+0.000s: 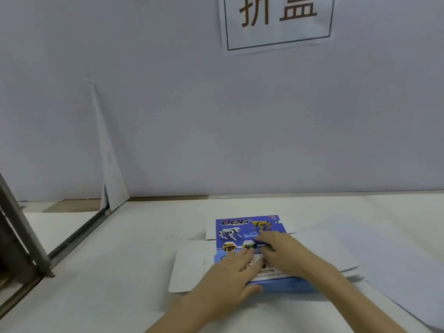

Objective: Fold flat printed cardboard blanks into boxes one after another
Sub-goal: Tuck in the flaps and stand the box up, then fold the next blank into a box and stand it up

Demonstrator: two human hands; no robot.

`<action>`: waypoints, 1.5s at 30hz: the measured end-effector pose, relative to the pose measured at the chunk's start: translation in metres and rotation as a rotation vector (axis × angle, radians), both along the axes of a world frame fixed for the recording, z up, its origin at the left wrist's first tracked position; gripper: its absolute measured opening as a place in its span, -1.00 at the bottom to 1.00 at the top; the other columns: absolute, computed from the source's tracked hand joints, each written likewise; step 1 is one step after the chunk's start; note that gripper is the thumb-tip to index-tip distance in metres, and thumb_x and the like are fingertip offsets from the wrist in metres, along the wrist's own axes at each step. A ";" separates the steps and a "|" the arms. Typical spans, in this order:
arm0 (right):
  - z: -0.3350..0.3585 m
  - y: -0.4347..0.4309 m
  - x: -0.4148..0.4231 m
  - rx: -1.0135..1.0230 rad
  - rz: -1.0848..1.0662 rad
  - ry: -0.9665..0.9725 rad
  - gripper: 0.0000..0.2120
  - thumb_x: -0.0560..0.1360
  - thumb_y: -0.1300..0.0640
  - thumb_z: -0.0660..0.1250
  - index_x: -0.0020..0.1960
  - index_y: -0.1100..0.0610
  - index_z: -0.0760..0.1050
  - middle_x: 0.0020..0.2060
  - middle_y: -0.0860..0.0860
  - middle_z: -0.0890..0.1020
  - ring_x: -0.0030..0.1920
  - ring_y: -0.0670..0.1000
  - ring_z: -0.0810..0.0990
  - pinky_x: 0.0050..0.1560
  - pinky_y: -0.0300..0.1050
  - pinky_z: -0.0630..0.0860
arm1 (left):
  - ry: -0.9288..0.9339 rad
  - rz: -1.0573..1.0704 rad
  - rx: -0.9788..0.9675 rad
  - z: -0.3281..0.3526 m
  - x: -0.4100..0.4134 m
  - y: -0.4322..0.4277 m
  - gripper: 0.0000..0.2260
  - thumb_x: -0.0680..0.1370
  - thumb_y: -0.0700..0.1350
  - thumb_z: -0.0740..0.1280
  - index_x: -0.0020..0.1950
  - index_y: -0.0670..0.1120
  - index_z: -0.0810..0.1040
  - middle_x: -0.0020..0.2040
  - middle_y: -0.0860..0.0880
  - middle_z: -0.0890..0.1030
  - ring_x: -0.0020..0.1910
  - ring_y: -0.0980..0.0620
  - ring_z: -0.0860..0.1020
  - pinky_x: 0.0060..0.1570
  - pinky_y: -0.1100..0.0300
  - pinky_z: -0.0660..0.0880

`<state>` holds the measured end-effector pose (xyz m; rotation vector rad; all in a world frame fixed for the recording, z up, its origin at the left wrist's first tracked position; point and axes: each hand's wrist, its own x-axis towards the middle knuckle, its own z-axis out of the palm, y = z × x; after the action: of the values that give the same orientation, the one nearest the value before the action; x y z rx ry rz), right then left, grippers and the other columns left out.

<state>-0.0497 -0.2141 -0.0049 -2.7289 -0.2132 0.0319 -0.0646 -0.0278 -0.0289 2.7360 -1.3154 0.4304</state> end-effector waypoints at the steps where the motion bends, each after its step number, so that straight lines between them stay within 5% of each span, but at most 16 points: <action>1: 0.001 -0.001 -0.001 0.001 0.006 0.000 -0.67 0.62 0.07 0.14 0.37 0.01 0.43 0.36 -0.04 0.47 0.29 0.00 0.46 0.21 -0.18 0.42 | -0.049 -0.001 0.024 0.001 -0.004 -0.003 -0.58 0.58 0.16 0.09 0.35 0.09 0.51 0.34 0.05 0.51 0.32 0.14 0.47 0.27 0.31 0.37; 3: 0.006 -0.003 -0.003 0.001 0.008 -0.009 -0.71 0.62 0.08 0.14 0.27 0.02 0.51 0.25 -0.03 0.56 0.15 0.00 0.52 0.11 -0.17 0.49 | -0.186 -0.064 0.084 -0.003 -0.011 -0.007 -0.66 0.46 0.20 0.26 0.10 0.10 0.68 0.06 0.11 0.68 0.04 0.18 0.63 0.02 0.36 0.51; 6: 0.018 -0.005 -0.006 -0.054 0.017 -0.020 -0.69 0.63 0.06 0.10 0.28 0.04 0.52 0.23 -0.03 0.58 0.13 0.00 0.53 -0.02 -0.22 0.43 | -0.325 -0.125 0.083 -0.009 -0.012 -0.008 -0.58 0.27 0.24 0.52 0.03 0.05 0.71 0.01 0.09 0.69 -0.02 0.17 0.65 -0.01 0.36 0.53; 10: 0.023 -0.003 -0.014 -0.118 0.059 0.043 -0.68 0.62 0.07 0.10 0.23 0.03 0.57 0.27 0.01 0.56 0.22 0.01 0.53 0.06 -0.16 0.50 | -0.382 -0.119 -0.014 -0.009 -0.012 -0.006 -0.57 0.21 0.16 0.59 -0.02 -0.02 0.73 -0.03 0.06 0.70 -0.06 0.14 0.67 -0.04 0.33 0.54; 17: 0.027 -0.005 -0.022 -0.103 0.065 0.077 -0.67 0.61 0.09 0.12 0.28 0.02 0.54 0.31 -0.03 0.54 0.33 0.01 0.44 0.24 -0.10 0.44 | -0.270 -0.092 -0.108 -0.008 -0.013 -0.003 -0.58 0.21 0.06 0.62 0.00 -0.05 0.72 -0.04 0.04 0.71 -0.07 0.14 0.67 -0.12 0.32 0.58; 28: 0.041 -0.006 -0.016 -0.180 0.099 0.202 -0.66 0.63 0.01 0.10 0.28 0.02 0.55 0.19 -0.01 0.60 0.12 -0.01 0.54 -0.23 -0.37 0.37 | -0.210 -0.108 -0.186 0.005 -0.017 -0.004 -0.61 0.15 0.01 0.66 -0.07 -0.02 0.73 -0.12 0.09 0.71 -0.16 0.19 0.67 -0.29 0.38 0.53; 37: 0.058 -0.013 -0.024 -0.098 0.182 0.293 -0.65 0.47 -0.25 0.33 0.12 -0.09 0.63 0.03 -0.19 0.63 0.02 -0.12 0.52 -0.09 -0.28 0.40 | -0.005 -0.101 -0.272 0.023 -0.022 0.002 -0.76 0.35 -0.06 0.41 0.00 0.03 0.71 -0.22 0.14 0.70 -0.28 0.21 0.64 -0.47 0.44 0.45; 40: 0.066 -0.018 -0.026 -0.088 0.192 0.341 -0.59 0.37 -0.29 0.41 0.15 -0.15 0.61 0.10 -0.23 0.62 0.06 -0.13 0.50 -0.07 -0.30 0.43 | 0.009 -0.018 -0.289 0.026 -0.022 0.006 -0.75 0.48 0.04 0.38 0.16 0.10 0.65 -0.01 0.15 0.69 -0.07 0.17 0.64 -0.21 0.41 0.47; 43: 0.067 -0.016 -0.029 -0.179 0.218 0.397 -0.46 0.31 -0.32 0.45 0.24 -0.17 0.54 0.21 -0.21 0.57 0.16 -0.13 0.49 0.09 -0.22 0.46 | 0.018 -0.096 -0.227 0.018 -0.026 0.008 -0.65 0.41 0.07 0.42 0.16 0.03 0.65 0.11 0.11 0.66 0.06 0.20 0.62 -0.04 0.43 0.48; 45: 0.061 -0.014 -0.031 -0.253 0.258 0.361 -0.53 0.37 -0.23 0.44 0.24 -0.14 0.55 0.25 -0.16 0.56 0.21 -0.07 0.50 0.10 -0.18 0.46 | 0.087 -0.077 -0.135 0.008 -0.028 0.011 -0.49 0.58 0.26 0.09 0.45 0.05 0.38 0.44 0.13 0.35 0.40 0.24 0.34 0.33 0.45 0.18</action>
<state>-0.0805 -0.2285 0.0558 -2.8587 -0.4807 0.6586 -0.0930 -0.0169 -0.0213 2.5548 -1.3147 0.3752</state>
